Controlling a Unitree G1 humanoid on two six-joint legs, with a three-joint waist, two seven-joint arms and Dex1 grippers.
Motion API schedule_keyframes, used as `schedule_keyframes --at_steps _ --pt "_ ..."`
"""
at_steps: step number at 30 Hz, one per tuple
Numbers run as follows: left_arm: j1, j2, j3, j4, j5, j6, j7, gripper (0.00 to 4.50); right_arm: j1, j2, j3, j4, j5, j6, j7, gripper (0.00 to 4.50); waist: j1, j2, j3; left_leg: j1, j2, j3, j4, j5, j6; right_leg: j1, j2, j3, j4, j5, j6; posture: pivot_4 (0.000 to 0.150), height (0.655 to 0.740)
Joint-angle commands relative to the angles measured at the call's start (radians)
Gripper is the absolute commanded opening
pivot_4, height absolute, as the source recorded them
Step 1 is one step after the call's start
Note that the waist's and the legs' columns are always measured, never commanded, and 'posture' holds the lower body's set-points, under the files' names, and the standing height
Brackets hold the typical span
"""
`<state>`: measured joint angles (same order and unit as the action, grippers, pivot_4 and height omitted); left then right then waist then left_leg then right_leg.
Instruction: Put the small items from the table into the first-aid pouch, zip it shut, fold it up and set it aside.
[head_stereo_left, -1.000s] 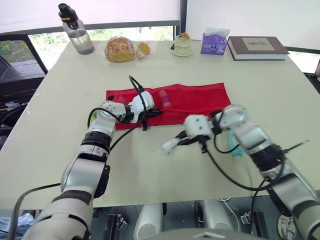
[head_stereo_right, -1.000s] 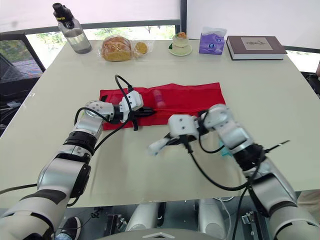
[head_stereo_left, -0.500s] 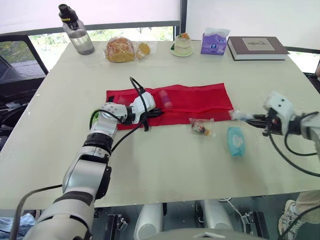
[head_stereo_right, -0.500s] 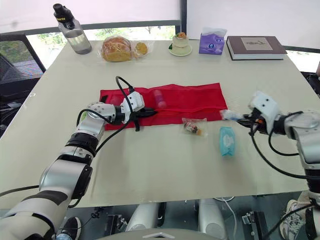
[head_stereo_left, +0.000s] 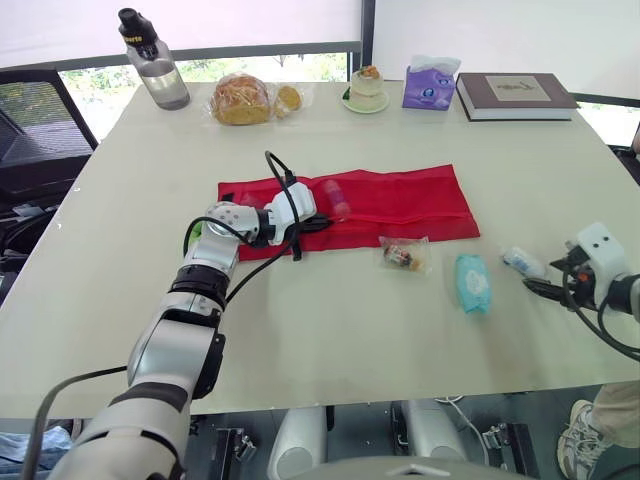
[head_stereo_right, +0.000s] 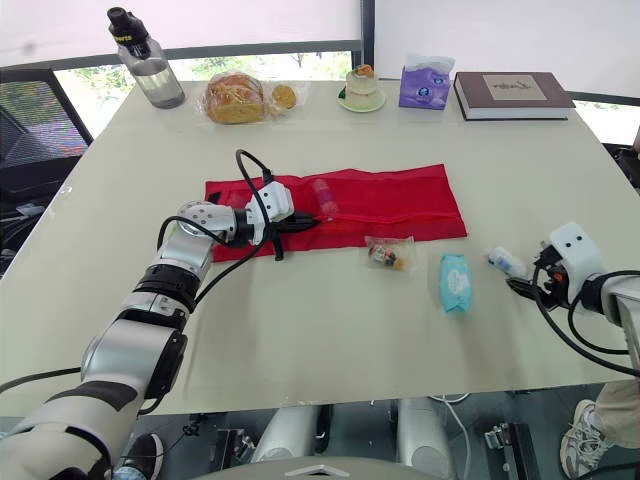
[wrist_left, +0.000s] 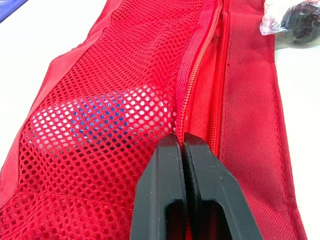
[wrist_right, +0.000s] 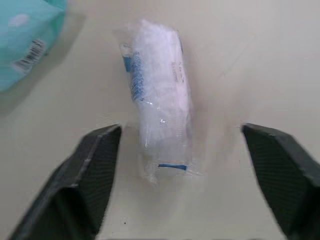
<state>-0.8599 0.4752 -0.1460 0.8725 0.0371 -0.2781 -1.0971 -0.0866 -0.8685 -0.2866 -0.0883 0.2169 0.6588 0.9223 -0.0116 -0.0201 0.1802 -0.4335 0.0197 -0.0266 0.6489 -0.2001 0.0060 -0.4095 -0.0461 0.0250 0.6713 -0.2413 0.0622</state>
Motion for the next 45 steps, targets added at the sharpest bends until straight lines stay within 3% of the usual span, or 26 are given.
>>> schedule_keyframes --at_steps 1,13,16,17,18,19,22,23,25,30,37,45 --pt "-0.010 0.007 0.011 -0.027 -0.012 -0.008 -0.005 0.00 0.022 -0.015 -0.076 0.012 0.060 -0.148 0.074 4.48 -0.001 0.000 0.000 0.000 0.000 0.000 0.000 0.000 0.000 0.000 0.000 0.000 0.000 0.000 0.000 0.150 0.7400" --pt "-0.018 0.003 0.000 -0.023 -0.002 -0.002 -0.005 0.00 -0.054 0.055 -0.004 0.319 0.073 -0.446 0.128 4.48 -0.002 0.000 0.000 0.000 0.000 0.000 0.000 0.000 0.000 0.000 0.000 0.000 0.000 0.000 0.000 0.150 0.7400" --pt "-0.023 0.005 0.000 -0.021 -0.002 -0.001 -0.004 0.00 -0.068 0.051 0.003 0.352 0.072 -0.470 0.132 3.71 -0.002 0.001 0.000 0.000 0.000 0.000 0.000 0.000 0.000 0.000 0.000 0.000 0.000 0.000 0.000 0.150 0.7400" --pt "-0.024 0.006 0.000 -0.020 -0.003 -0.001 -0.004 0.00 -0.070 0.050 0.003 0.354 0.075 -0.472 0.133 3.20 -0.001 0.001 0.000 0.000 0.000 0.000 0.000 0.000 0.000 0.000 0.000 0.000 0.000 0.000 0.000 0.150 0.7400" --pt "-0.024 0.007 -0.001 -0.018 -0.002 -0.002 -0.003 0.00 -0.072 0.047 0.006 0.358 0.074 -0.478 0.137 3.06 -0.001 0.001 0.000 0.000 0.000 0.000 0.000 0.000 0.000 0.000 0.000 0.000 0.000 0.000 0.000 0.150 0.7400" --pt "-0.024 0.008 -0.001 -0.016 -0.002 -0.004 -0.003 0.00 -0.072 0.045 0.009 0.360 0.070 -0.485 0.139 2.29 -0.001 0.001 0.000 0.000 0.000 0.000 0.000 0.000 0.000 0.000 0.000 0.000 0.000 0.000 0.000 0.150 0.7400" --pt "-0.024 0.010 -0.001 -0.015 -0.003 -0.005 -0.003 0.00 -0.071 0.045 0.009 0.361 0.069 -0.494 0.139 1.20 -0.001 0.001 0.000 0.000 0.000 0.000 0.000 0.000 0.000 0.000 0.000 0.000 0.000 0.000 0.000 0.150 0.7400" --pt "-0.024 0.009 -0.002 -0.015 -0.003 -0.005 -0.003 0.00 -0.071 0.046 0.006 0.358 0.073 -0.491 0.138 0.47 -0.001 0.001 0.000 0.000 0.000 0.000 0.000 0.000 0.000 0.000 0.000 0.000 0.000 0.000 0.000 0.150 0.7400" --pt "-0.025 0.008 -0.002 -0.013 -0.003 -0.006 -0.002 0.00 -0.069 0.045 -0.001 0.339 0.080 -0.472 0.131 0.02 -0.001 0.001 0.000 0.000 0.000 0.000 0.000 0.000 0.000 0.000 0.000 0.000 0.000 0.000 0.000 0.150 0.7400" --pt "-0.027 -0.007 0.012 -0.035 -0.029 0.018 -0.008 0.00 -0.057 0.024 -0.009 0.129 0.181 -0.222 0.111 0.02 -0.001 0.001 0.000 0.000 0.000 0.000 0.000 0.000 0.000 0.000 0.000 0.000 0.000 0.000 0.000 0.150 0.7400" --pt "-0.021 -0.022 0.009 -0.064 -0.031 0.042 -0.002 0.00 -0.173 0.109 0.106 -0.222 0.257 0.132 -0.117 0.02 -0.002 0.001 0.000 0.000 0.000 -0.001 0.000 0.000 0.000 0.000 0.000 0.000 0.001 0.000 0.000 0.150 0.7400" --pt "0.015 -0.055 0.024 -0.159 -0.068 0.126 0.009 0.00 -0.302 0.251 0.363 -0.335 0.162 0.314 -0.349 0.02 0.003 0.001 0.000 -0.001 0.000 -0.002 0.001 0.000 0.000 0.000 0.000 -0.001 0.001 0.000 0.000 0.150 0.7400"
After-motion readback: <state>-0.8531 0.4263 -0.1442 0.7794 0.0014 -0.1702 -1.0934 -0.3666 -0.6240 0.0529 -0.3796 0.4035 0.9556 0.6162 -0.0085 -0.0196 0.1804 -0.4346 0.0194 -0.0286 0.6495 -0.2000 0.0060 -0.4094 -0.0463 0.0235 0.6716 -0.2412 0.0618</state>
